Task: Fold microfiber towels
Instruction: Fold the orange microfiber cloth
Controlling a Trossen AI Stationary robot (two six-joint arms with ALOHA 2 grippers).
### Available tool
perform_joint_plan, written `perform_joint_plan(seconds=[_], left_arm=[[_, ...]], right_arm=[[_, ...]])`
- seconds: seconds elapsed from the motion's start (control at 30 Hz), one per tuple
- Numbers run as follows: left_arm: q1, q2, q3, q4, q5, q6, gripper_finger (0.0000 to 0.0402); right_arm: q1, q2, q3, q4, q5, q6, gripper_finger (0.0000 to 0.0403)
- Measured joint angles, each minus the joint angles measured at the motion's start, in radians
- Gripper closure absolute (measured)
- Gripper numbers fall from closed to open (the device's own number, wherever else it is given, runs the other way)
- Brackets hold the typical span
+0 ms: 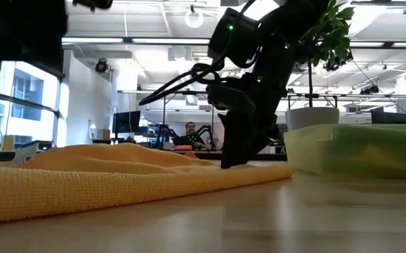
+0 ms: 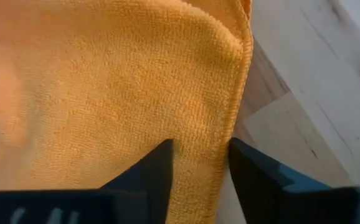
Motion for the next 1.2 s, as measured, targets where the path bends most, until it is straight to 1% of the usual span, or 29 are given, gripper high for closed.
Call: perform_joint_plan(seconds=[0.17,0.3,0.5,0.6,0.67,0.77,0.87,0.97,1.07,1.13,1.2], left_arm=[[-0.001,-0.073,0.000,0.007,-0.061,0.000,0.0264],[-0.006,-0.133,0.000,0.008,-0.120,0.013,0.0264],[-0.025,-0.200,0.000,0.004,-0.237,0.035,0.0264],[-0.032,-0.217,0.000,0.003,-0.270,0.043,0.0264],[-0.033,-0.218,0.000,0.003,-0.281,0.043,0.0264],[-0.033,-0.217,0.000,0.005,-0.282,0.043,0.0264],[-0.032,-0.217,0.000,0.004,-0.275,0.043,0.0264],[-0.032,-0.217,0.000,0.006,-0.282,0.043,0.0264],[-0.032,-0.217,0.000,0.007,-0.287,0.043,0.0264],[-0.032,-0.217,0.000,0.007,-0.286,0.043,0.0264],[-0.032,-0.217,0.000,0.007,-0.286,0.042,0.0264]], right_arm=[[0.019,0.028,0.002,-0.007,0.062,0.033,0.0321],[0.033,0.030,0.002,-0.014,0.115,0.048,0.0357],[0.034,0.029,0.003,-0.025,0.132,0.046,0.0394],[0.033,0.031,0.023,-0.065,0.164,0.023,0.0400],[0.035,0.034,0.054,-0.121,0.208,-0.003,0.0400],[0.031,0.040,0.108,-0.259,0.268,-0.078,0.0402],[0.023,0.040,0.191,-0.393,0.331,-0.136,0.0402],[0.018,0.038,0.276,-0.578,0.415,-0.162,0.0402],[0.018,0.037,0.359,-0.700,0.502,-0.186,0.0402],[0.017,0.037,0.411,-0.770,0.524,-0.189,0.0402],[0.017,0.037,0.456,-0.804,0.521,-0.179,0.0403]])
